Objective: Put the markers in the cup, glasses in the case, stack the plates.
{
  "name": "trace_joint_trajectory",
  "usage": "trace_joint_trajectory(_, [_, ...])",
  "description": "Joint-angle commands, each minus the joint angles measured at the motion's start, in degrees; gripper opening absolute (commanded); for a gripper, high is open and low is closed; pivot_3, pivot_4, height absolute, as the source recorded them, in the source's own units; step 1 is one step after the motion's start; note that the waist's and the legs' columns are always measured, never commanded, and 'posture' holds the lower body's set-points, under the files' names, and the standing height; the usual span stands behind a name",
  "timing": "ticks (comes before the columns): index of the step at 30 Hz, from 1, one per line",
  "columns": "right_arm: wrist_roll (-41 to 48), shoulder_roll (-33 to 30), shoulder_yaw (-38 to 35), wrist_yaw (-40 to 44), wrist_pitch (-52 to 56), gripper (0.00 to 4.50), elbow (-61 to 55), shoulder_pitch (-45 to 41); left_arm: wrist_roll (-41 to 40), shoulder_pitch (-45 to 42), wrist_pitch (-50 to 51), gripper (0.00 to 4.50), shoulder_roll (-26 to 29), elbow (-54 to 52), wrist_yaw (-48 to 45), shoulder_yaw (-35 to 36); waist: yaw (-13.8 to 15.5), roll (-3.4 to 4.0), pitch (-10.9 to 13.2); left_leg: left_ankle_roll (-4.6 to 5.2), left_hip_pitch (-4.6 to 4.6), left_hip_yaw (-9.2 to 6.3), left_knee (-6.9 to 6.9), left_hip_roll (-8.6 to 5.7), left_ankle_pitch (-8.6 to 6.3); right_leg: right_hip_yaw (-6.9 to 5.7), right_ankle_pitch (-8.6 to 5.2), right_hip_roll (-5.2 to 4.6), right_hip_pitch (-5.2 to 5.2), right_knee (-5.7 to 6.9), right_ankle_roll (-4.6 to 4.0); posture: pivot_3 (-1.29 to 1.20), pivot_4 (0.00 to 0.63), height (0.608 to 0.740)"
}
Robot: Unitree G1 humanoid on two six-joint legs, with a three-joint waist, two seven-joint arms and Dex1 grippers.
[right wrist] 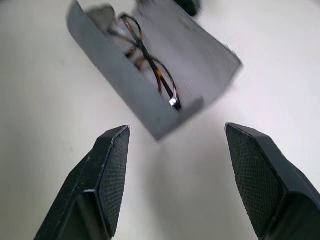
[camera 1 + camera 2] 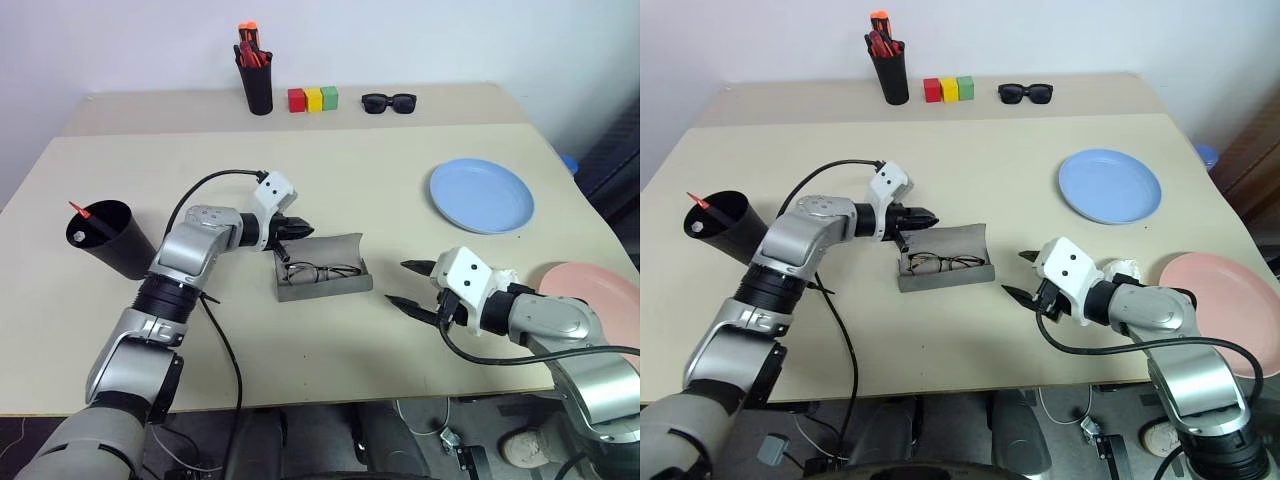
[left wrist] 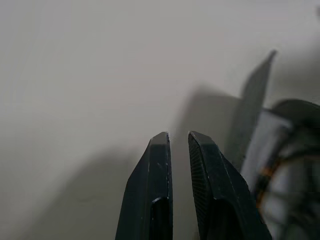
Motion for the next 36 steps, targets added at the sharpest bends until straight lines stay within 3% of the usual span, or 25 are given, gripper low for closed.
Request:
trace_joint_trajectory(1, [0.2, -0.7, -1.6, -1.3, -1.8, 3.07, -0.5, -1.2, -1.6, 2.4, -0.9, 0.57, 1.9, -5.8, -4.9, -0.6, 0.0, 0.01, 0.0, 0.0, 0.01, 0.0, 0.0, 0.0, 0.0, 0.0, 0.0, 0.0, 0.01, 0.0, 0.0, 0.0, 0.15, 0.74])
trace_joint_trajectory(5, [-0.4, -0.9, -0.9, -1.8, -3.5, 3.07, 2.8, -3.8, -3.2, 8.1, -1.7, 0.57, 4.9, -14.9, -9.6, -1.3, -0.1, 0.01, 0.0, 0.0, 0.02, 0.01, -0.02, 0.01, 0.0, 0.02, -0.01, 0.0, 0.01, 0.0, -0.01, 0.0, 0.15, 0.74])
trace_joint_trajectory(11, [-2.7, -1.3, 0.5, -4.2, -2.7, 3.07, 11.5, -10.3, -2.1, 12.5, -1.3, 0.57, 7.2, -20.2, -10.5, -2.9, 0.1, 0.0, 0.0, 0.0, -0.02, 0.02, 0.06, 0.0, 0.0, 0.03, -0.1, -0.02, 0.02, -0.02, -0.19, 0.0, 0.15, 0.74])
trace_joint_trajectory(17, [-6.9, -2.7, 1.5, -7.4, -2.2, 3.07, 22.1, -17.9, -0.7, 13.7, -13.0, 0.57, 5.0, -19.2, -6.6, 1.1, 0.2, 0.01, 0.0, 0.01, 0.0, 0.02, 0.04, 0.0, 0.0, 0.03, -0.09, -0.02, 0.02, -0.01, -0.18, 0.0, 0.15, 0.74])
trace_joint_trajectory(20, [-14.7, -4.5, 6.1, -10.8, -7.1, 3.07, 32.3, -21.9, 0.6, 13.5, -17.8, 0.57, 2.1, -17.1, 0.9, 5.2, 0.2, 0.01, 0.0, 0.01, -0.01, 0.03, 0.02, 0.0, 0.0, 0.03, -0.03, -0.03, 0.01, -0.03, -0.06, 0.0, 0.15, 0.74])
trace_joint_trajectory(23, [-19.7, -4.4, 9.6, -13.4, -10.5, 3.07, 44.6, -27.3, 0.2, 16.7, -21.9, 0.57, 2.0, -20.6, 2.2, 7.1, -0.2, 0.02, 0.0, 0.01, 0.01, 0.06, 0.04, 0.0, 0.0, 0.05, -0.01, -0.03, 0.01, -0.02, -0.06, 0.0, 0.15, 0.74])
trace_joint_trajectory(29, [-23.4, -2.6, 12.0, -15.3, -17.3, 3.07, 60.4, -34.1, -2.6, 20.9, -17.6, 0.57, 1.9, -25.8, 4.6, 9.1, -0.1, 0.04, 0.0, 0.01, 0.01, 0.09, -0.04, 0.01, 0.0, 0.07, 0.02, -0.02, -0.03, -0.02, 0.0, 0.0, 0.15, 0.74])
trace_joint_trajectory(33, [-24.3, -2.5, 12.3, -14.9, -20.4, 1.84, 64.0, -35.8, -3.7, 22.8, -16.3, 0.49, 1.4, -28.1, 6.2, 9.9, 0.0, 0.04, 0.0, 0.01, 0.01, 0.1, 0.0, 0.0, 0.0, 0.08, 0.02, -0.03, 0.0, -0.02, 0.0, 0.0, 0.15, 0.74])
trace_joint_trajectory(36, [-24.1, -2.8, 12.0, -13.6, -21.1, 0.24, 62.3, -35.3, -4.0, 23.2, -16.4, 0.49, 1.1, -28.1, 6.9, 10.0, -0.1, 0.04, 0.0, 0.01, 0.01, 0.1, 0.0, 0.0, 0.0, 0.08, 0.02, -0.03, 0.0, -0.02, 0.0, 0.0, 0.15, 0.74])
